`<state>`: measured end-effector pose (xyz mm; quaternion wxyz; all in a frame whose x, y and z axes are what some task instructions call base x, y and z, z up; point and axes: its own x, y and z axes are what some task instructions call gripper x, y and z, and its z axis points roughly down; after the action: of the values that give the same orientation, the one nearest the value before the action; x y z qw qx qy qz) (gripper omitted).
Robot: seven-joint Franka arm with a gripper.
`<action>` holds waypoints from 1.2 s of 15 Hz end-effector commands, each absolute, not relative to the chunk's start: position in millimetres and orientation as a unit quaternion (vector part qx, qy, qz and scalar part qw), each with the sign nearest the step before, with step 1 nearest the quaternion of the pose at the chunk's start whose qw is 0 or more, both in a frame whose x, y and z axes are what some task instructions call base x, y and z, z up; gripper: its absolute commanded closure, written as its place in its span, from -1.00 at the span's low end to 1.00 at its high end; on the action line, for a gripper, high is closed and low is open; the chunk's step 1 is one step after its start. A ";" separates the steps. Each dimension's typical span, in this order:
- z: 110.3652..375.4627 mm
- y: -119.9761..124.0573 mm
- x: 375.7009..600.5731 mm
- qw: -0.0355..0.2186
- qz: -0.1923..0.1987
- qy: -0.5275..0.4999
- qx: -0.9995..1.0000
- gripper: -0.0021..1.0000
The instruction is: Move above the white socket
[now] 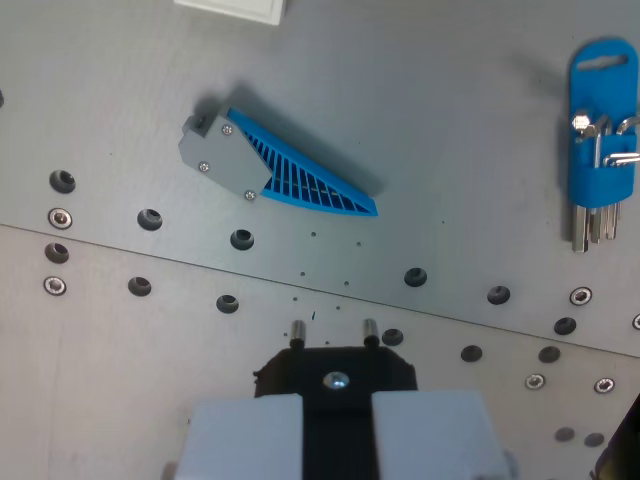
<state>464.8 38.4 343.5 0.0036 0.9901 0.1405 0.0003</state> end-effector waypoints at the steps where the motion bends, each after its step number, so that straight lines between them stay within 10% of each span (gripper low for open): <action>1: 344.1 38.4 464.6 0.004 0.001 0.141 0.990 1.00; 18: 297.2 54.3 480.5 0.003 0.017 0.099 0.995 1.00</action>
<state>479.1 49.8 305.1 0.0017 0.9919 0.1266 -0.0086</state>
